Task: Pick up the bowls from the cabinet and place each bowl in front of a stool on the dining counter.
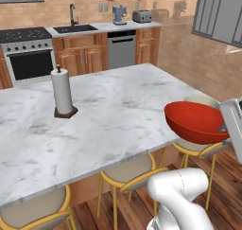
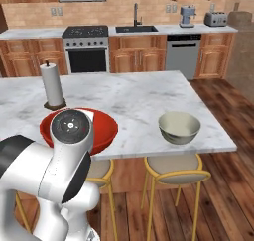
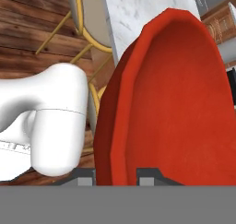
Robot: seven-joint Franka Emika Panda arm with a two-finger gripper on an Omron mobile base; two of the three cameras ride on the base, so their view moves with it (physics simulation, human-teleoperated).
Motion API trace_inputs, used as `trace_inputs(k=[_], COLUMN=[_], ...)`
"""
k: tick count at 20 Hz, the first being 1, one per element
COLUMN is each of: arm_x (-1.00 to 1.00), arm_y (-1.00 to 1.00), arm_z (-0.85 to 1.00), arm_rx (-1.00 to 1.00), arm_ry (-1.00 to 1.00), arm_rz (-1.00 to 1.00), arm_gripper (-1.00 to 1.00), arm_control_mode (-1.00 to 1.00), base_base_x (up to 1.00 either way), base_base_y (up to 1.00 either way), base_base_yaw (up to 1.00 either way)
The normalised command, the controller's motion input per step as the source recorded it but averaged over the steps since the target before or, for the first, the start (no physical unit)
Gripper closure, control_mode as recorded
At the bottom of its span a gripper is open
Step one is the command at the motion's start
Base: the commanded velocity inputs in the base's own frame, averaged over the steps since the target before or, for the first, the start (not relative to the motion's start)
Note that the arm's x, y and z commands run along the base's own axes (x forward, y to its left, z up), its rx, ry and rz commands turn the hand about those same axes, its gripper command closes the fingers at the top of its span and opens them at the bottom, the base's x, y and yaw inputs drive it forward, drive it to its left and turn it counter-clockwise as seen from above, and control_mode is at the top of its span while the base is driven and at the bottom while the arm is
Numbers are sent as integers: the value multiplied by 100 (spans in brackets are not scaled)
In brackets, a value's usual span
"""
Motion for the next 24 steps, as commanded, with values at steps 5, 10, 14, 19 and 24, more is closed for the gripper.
trace_inputs(k=[5,10,14,19,24], arm_x=[9,53,58,64,80], arm_y=[5,5,5,12,26], arm_z=[0,0,0,-15,-37], arm_rx=[0,0,0,0,0], arm_ry=[0,1,0,1,6], arm_rz=[-1,0,0,0,4], arm_gripper=[100,100,100,100,100], arm_control_mode=[-100,-100,-100,-100,-100], base_base_x=[33,0,0,0,0], base_base_y=[22,0,0,0,0], base_base_yaw=[-4,0,0,0,0])
